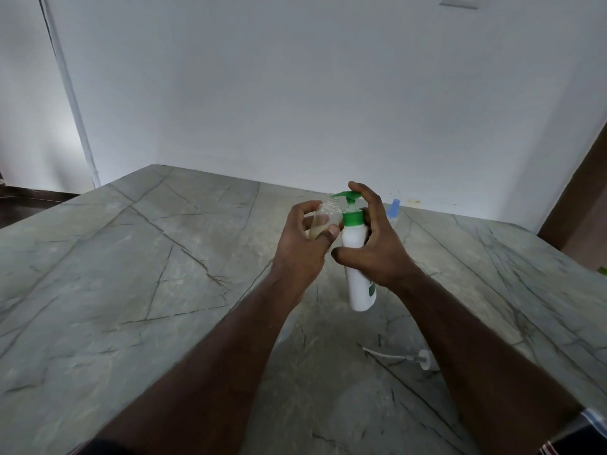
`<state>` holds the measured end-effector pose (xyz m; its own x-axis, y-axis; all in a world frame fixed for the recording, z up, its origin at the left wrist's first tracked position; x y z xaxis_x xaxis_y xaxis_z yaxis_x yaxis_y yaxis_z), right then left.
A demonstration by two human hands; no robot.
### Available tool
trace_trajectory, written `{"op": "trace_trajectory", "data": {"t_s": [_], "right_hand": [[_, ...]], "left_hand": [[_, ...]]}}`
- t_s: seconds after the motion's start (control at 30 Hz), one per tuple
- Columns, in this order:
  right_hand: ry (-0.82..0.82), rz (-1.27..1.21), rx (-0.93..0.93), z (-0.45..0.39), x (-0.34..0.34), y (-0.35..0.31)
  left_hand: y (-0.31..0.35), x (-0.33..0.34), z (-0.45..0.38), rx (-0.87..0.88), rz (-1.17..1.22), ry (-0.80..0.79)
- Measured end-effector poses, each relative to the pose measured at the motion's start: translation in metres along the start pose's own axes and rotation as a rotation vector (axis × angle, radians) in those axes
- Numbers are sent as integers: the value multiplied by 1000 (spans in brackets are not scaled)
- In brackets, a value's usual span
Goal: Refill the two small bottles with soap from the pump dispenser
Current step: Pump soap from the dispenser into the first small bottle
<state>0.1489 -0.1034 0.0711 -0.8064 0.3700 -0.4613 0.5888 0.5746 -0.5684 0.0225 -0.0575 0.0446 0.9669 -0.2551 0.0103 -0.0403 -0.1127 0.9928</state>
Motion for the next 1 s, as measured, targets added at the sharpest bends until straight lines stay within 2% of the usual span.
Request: {"op": "trace_trajectory", "data": {"t_s": [1.0], "right_hand": [[36, 10, 7, 0, -1, 0]], "left_hand": [[-2, 2, 1, -12, 25, -16]]}}
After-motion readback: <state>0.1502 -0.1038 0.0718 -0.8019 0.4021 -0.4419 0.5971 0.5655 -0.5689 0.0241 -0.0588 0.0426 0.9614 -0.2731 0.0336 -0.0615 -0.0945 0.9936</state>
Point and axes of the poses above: each hand's wrist, its own z-axis away from the middle knuckle, its own x-axis out of the palm, y = z × x, the point moved 7 cm from there along -z, towards the middle knuckle, and after that the axes turned 13 degrees about -x, right-handed, at the moved point
